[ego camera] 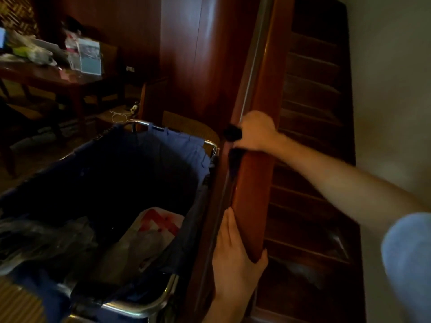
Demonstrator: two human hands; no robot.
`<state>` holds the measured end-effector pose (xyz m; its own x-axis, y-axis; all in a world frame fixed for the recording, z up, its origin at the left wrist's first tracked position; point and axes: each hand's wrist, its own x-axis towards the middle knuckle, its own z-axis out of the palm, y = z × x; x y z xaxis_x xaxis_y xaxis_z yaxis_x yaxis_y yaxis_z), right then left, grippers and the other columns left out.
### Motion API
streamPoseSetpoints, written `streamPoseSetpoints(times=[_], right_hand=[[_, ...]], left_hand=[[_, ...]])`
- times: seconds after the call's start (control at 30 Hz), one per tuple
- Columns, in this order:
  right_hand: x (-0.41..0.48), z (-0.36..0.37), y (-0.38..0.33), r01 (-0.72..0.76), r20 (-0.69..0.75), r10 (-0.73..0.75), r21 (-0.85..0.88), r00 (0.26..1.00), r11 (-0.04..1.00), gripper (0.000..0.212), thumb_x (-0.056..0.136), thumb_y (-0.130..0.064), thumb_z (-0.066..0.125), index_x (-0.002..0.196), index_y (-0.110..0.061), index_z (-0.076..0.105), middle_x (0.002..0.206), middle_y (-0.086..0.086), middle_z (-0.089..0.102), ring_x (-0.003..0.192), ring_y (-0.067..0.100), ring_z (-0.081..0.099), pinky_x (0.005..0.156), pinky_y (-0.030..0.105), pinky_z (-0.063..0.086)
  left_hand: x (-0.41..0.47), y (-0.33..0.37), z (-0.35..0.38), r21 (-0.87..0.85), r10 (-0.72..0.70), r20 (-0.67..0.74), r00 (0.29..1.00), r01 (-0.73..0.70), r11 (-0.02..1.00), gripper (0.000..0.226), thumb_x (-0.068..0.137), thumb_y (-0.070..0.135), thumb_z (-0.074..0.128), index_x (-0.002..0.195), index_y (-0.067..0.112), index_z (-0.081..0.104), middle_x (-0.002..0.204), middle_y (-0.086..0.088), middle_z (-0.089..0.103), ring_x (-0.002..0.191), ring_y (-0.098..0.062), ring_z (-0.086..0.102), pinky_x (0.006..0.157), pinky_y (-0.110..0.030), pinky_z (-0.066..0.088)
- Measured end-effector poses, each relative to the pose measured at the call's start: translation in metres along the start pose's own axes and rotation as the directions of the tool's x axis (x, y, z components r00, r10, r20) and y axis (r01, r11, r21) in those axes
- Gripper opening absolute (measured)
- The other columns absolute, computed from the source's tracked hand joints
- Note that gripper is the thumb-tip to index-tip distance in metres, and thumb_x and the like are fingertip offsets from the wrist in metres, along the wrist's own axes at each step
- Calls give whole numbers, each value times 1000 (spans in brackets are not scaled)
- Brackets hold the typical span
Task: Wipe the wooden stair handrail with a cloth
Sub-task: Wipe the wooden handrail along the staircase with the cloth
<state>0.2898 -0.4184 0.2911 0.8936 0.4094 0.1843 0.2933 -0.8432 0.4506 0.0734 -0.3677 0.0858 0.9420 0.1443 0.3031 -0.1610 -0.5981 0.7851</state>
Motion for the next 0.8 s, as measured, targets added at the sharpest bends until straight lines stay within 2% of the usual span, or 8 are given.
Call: streamPoseSetpoints(times=[0.1,0.17,0.33,0.47,0.53,0.6,0.67,0.8], right_hand=[[34,-9,-5,-54,207,115,-279,972,959,47,91,-48,57,118,-10,63,121,10,63,115,27,58,96,33,39],[30,0,-29,26,316,109,-393,942,919,46,93,-47,50,123,-13,59,124,7,61,114,25,58,89,34,41],[-65,41,-102,401,489,-224,-293,843,868,49,91,-52,46,119,-15,62,121,8,63,111,28,59,77,35,39],[-60,31,-79,218,267,-167,-172,949,961,39,86,-48,57,100,-14,68,103,9,69,98,29,64,70,29,39],[-45,24,-48,31,62,-31,-1,998,1000,38,83,-41,63,111,-15,68,116,9,66,114,28,57,90,31,41],[-45,33,-36,-77,-37,88,231,995,970,55,84,-35,68,134,-14,57,146,8,48,140,24,34,117,36,18],[-70,45,-52,-130,-117,191,401,974,907,69,83,-31,71,145,-16,45,159,8,27,150,24,12,121,41,2],[-160,74,-111,-59,-224,214,546,951,835,73,74,-33,71,143,-20,49,159,10,26,150,31,9,120,53,7]], left_hand=[[1,-1,2,-30,-1,-5,1000,1,1000,124,71,67,63,144,37,-32,162,10,3,145,-9,23,111,-30,37],[0,-1,2,-51,-8,4,1000,8,999,123,70,66,65,148,35,-26,162,10,5,145,-10,24,110,-29,35],[-10,-13,-3,-51,-37,72,997,41,998,116,68,75,59,152,35,-10,158,14,10,139,-10,33,97,-29,48],[-37,-25,-11,-117,-145,122,982,159,980,114,59,84,55,149,38,3,148,21,18,128,-7,44,88,-28,52],[-41,-24,-14,-158,-171,113,979,188,969,112,58,82,61,149,36,12,145,20,25,124,-7,48,88,-29,51],[-41,-22,-18,-183,-162,115,980,181,966,112,60,80,64,150,35,14,146,20,27,123,-5,48,89,-29,50],[-42,-23,-20,-205,-135,131,982,160,965,113,61,78,66,151,37,11,147,20,26,122,-2,45,92,-29,49],[-54,-34,-21,-268,-128,168,978,170,948,108,63,75,68,149,34,20,144,19,33,121,0,45,85,-16,45]])
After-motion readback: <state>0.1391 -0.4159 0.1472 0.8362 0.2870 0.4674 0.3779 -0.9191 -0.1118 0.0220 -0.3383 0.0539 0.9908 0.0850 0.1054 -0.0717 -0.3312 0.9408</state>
